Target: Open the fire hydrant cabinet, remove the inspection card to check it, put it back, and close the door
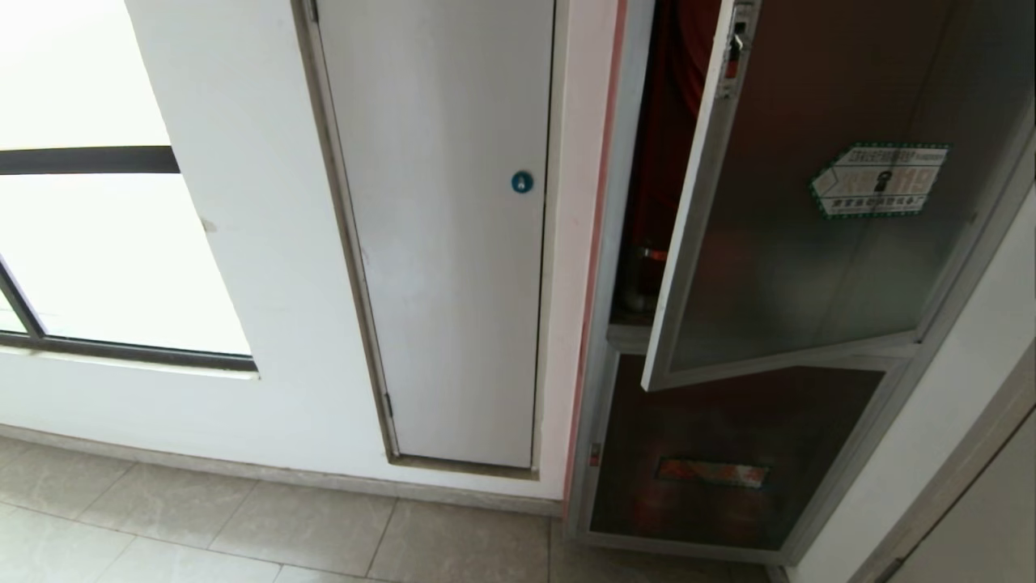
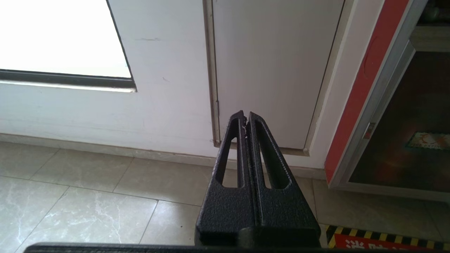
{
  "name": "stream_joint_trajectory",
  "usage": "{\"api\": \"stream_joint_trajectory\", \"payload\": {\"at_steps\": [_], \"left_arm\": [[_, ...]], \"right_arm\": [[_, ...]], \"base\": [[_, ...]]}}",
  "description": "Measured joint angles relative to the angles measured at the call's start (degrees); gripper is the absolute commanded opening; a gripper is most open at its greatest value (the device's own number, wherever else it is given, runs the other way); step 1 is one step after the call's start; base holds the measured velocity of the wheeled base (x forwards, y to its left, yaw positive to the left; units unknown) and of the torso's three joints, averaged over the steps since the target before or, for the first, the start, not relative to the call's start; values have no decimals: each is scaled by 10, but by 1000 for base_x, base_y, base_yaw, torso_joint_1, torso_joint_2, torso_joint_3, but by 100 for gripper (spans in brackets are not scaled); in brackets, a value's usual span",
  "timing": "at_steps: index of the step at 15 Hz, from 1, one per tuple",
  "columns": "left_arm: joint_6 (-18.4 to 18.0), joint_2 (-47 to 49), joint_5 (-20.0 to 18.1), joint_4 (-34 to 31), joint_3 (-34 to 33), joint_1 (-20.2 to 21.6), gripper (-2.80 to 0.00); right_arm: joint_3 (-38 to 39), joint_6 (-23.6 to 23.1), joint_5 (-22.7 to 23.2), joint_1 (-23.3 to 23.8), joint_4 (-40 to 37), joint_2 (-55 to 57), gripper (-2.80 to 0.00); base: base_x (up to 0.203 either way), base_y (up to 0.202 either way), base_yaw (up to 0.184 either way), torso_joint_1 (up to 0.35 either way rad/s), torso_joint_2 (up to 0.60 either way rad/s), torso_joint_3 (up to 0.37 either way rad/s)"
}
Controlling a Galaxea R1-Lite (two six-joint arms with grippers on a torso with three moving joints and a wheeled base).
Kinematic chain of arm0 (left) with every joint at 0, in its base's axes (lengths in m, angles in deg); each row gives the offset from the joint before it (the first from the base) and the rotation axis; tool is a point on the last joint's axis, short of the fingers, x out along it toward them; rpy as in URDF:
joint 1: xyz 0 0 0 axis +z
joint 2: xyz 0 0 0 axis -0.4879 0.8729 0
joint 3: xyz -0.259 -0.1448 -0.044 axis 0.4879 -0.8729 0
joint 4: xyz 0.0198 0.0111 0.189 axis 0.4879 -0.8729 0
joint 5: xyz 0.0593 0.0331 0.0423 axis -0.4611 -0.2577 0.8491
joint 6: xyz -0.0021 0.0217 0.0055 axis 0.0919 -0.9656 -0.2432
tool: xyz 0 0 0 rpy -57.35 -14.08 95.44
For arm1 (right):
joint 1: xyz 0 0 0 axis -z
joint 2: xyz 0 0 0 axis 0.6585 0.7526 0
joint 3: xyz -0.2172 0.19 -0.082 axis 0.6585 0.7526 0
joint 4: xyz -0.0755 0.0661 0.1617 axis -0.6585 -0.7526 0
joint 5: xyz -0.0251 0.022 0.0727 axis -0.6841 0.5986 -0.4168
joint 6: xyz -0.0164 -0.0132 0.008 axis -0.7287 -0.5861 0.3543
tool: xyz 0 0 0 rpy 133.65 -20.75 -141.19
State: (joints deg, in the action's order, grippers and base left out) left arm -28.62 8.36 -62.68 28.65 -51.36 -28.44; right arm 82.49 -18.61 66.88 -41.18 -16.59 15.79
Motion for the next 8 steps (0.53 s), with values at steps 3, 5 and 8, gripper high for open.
{"api": "stream_joint_trajectory", "payload": {"at_steps": [3,5,8], "left_arm": [[0,0,0,0,0,0,-280],[0,0,0,0,0,0,-280],[0,0,0,0,0,0,-280]], "right_arm": [[0,15,0,0,0,0,-280],[0,20,-1,0,0,0,-280],[0,20,-1,0,1,0,-280]], "base": [[0,0,0,0,0,0],[0,0,0,0,0,0],[0,0,0,0,0,0]]}}
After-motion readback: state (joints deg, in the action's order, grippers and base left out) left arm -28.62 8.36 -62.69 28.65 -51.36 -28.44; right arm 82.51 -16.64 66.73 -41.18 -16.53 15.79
